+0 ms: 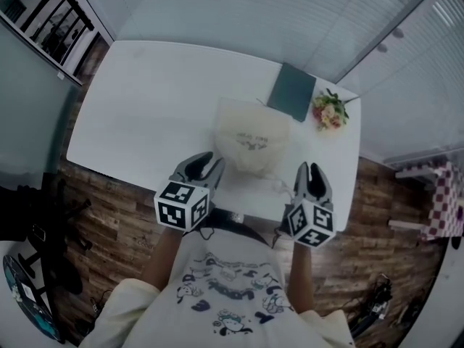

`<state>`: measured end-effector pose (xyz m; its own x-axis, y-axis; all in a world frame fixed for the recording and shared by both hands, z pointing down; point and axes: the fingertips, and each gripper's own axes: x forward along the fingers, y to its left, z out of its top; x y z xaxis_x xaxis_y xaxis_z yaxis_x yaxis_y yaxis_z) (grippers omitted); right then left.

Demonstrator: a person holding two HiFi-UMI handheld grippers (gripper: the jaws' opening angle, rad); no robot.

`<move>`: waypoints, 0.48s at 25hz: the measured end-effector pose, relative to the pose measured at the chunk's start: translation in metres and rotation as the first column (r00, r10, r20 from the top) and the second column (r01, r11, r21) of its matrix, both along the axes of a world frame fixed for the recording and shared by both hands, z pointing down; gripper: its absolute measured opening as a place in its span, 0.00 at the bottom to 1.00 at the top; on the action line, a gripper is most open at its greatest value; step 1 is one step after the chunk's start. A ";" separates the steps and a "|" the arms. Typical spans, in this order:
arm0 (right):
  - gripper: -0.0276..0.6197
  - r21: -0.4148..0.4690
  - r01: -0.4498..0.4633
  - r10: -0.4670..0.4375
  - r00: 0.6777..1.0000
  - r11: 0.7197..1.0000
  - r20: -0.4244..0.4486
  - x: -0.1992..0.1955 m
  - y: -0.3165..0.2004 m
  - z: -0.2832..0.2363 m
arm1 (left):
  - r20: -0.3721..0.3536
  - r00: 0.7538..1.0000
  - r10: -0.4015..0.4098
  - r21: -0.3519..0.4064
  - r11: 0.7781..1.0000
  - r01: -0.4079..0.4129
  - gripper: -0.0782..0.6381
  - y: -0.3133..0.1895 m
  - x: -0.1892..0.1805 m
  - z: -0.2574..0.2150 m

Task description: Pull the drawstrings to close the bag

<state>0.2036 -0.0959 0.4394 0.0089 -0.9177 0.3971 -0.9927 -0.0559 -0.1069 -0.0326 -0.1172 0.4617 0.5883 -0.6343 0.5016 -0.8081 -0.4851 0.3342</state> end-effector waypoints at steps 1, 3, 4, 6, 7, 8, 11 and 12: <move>0.21 0.029 0.017 -0.016 0.999 0.999 -0.029 -0.007 -0.004 -0.008 | 0.008 1.000 -0.011 0.047 0.999 0.011 0.32 -0.005 0.002 -0.011; 0.21 0.071 0.046 -0.041 0.997 0.996 -0.067 -0.022 -0.010 -0.021 | 0.051 0.998 -0.030 0.164 0.986 0.021 0.31 -0.013 0.007 -0.031; 0.21 0.083 0.058 -0.051 0.996 0.995 -0.078 -0.029 -0.013 -0.026 | 0.082 0.996 -0.035 0.228 0.974 0.016 0.30 -0.017 0.009 -0.041; 0.20 0.105 0.077 -0.069 0.994 0.991 -0.083 -0.042 -0.018 -0.036 | 0.137 0.989 -0.048 0.337 0.941 -0.001 0.25 -0.023 0.014 -0.057; 0.20 0.121 0.083 -0.074 0.994 0.989 -0.080 -0.047 -0.019 -0.042 | 0.149 0.987 -0.060 0.375 0.927 -0.001 0.24 -0.024 0.016 -0.063; 0.20 0.140 0.085 -0.075 0.994 0.986 -0.078 -0.051 -0.020 -0.047 | 0.151 0.986 -0.072 0.402 0.916 0.006 0.23 -0.026 0.018 -0.069; 0.20 0.207 0.082 -0.065 0.994 0.975 -0.088 -0.058 -0.021 -0.063 | 0.126 0.985 -0.114 0.439 0.897 0.047 0.23 -0.028 0.020 -0.081; 0.20 0.230 0.082 -0.061 0.993 0.970 -0.097 -0.060 -0.021 -0.068 | 0.114 0.985 -0.128 0.446 0.892 0.065 0.23 -0.029 0.020 -0.085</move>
